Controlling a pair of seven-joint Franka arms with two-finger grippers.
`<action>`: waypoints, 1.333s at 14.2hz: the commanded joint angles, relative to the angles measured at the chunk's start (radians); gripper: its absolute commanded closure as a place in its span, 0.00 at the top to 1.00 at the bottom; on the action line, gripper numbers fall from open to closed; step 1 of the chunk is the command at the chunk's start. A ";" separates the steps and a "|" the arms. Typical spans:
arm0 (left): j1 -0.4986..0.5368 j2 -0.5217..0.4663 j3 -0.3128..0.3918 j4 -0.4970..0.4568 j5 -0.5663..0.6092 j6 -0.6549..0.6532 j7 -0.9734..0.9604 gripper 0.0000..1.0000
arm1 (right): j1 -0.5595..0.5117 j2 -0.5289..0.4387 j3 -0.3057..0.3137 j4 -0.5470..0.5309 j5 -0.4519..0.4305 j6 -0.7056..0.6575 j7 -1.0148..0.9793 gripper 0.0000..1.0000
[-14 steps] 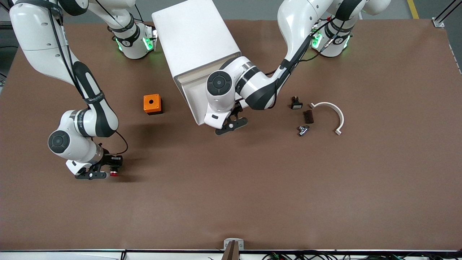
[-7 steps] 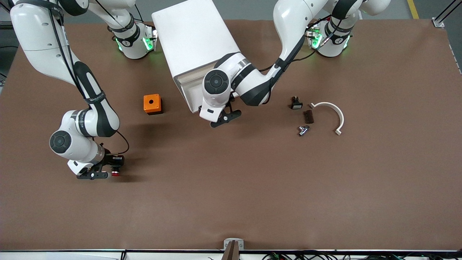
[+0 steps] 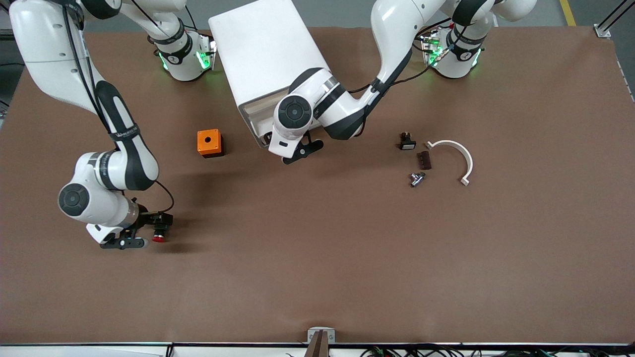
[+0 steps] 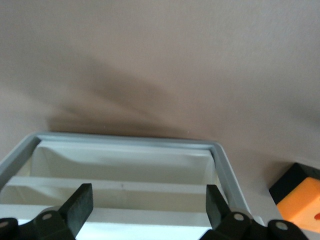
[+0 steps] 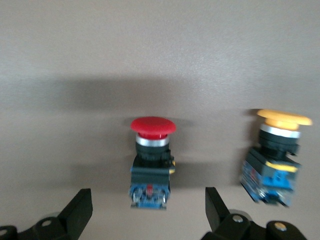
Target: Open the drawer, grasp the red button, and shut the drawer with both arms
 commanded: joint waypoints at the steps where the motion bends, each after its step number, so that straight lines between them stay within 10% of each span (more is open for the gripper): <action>1: -0.006 -0.016 -0.003 -0.022 -0.066 0.000 -0.024 0.99 | 0.002 -0.093 0.010 0.026 0.008 -0.157 0.005 1.00; 13: -0.005 -0.017 -0.001 -0.062 -0.173 -0.001 -0.005 0.99 | 0.074 -0.456 0.015 0.091 0.014 -0.621 0.107 1.00; 19: 0.072 -0.083 0.002 -0.051 -0.158 -0.003 -0.010 0.99 | 0.073 -0.457 0.010 0.190 0.020 -0.745 0.177 1.00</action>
